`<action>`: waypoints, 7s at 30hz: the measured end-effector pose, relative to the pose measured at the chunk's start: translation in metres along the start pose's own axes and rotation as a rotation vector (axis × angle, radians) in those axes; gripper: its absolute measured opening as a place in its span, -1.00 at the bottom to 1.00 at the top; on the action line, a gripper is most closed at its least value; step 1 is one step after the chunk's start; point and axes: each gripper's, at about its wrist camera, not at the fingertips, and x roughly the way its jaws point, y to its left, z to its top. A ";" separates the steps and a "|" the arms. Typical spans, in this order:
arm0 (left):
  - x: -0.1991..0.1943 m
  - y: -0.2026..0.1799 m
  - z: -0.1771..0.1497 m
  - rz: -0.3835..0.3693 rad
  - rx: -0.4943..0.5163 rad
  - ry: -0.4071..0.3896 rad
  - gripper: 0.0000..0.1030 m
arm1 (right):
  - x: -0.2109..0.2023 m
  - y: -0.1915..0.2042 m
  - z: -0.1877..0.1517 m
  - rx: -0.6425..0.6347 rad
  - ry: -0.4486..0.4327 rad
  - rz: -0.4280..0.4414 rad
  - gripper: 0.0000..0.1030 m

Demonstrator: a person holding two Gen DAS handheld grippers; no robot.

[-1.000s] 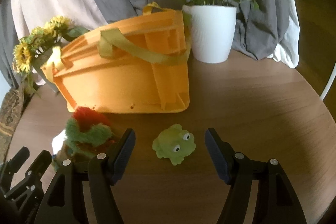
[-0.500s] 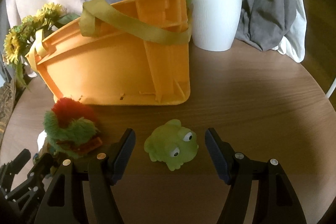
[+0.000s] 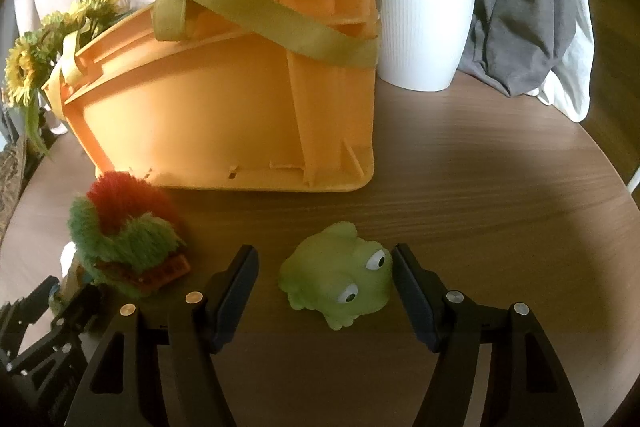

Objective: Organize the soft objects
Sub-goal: 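Grasp the green frog with the right tool while the left tool grasps the patterned cloth, then carry the frog with the right tool while the left tool carries the cloth over the crate, then open the right tool to drop the frog while the left tool drops the cloth into the crate, then withdraw both open tools from the crate toward the fuzzy plush and white tissue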

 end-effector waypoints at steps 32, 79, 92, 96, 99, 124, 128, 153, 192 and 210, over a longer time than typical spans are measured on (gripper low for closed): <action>-0.067 0.012 0.018 -0.073 -0.027 -0.140 -0.31 | -0.058 0.012 0.004 0.028 -0.064 0.071 0.10; -0.163 0.058 0.102 -0.234 0.033 -0.466 -0.31 | -0.186 0.059 0.066 0.088 -0.424 0.035 0.10; -0.152 0.059 0.125 -0.262 0.051 -0.492 -0.31 | -0.178 0.067 0.093 0.093 -0.475 0.038 -0.44; -0.150 0.054 0.129 -0.272 0.061 -0.494 -0.31 | -0.170 0.061 0.097 0.112 -0.466 0.020 -0.44; -0.148 0.052 0.135 -0.284 0.058 -0.501 -0.32 | -0.166 0.061 0.101 0.111 -0.452 0.022 -0.44; -0.092 0.017 0.193 -0.305 0.103 -0.478 -0.31 | -0.128 0.050 0.137 0.115 -0.427 0.013 -0.44; -0.075 0.012 0.203 -0.309 0.110 -0.457 -0.31 | -0.114 0.048 0.145 0.122 -0.410 0.016 -0.44; -0.034 0.009 0.215 -0.242 0.112 -0.415 0.18 | -0.061 0.044 0.162 0.132 -0.319 0.018 -0.39; -0.113 0.088 0.136 -0.158 0.084 -0.433 0.17 | -0.130 0.101 0.105 0.064 -0.360 0.092 0.02; -0.104 0.100 0.091 -0.177 0.112 -0.336 0.17 | -0.121 0.121 0.062 0.017 -0.272 0.108 0.10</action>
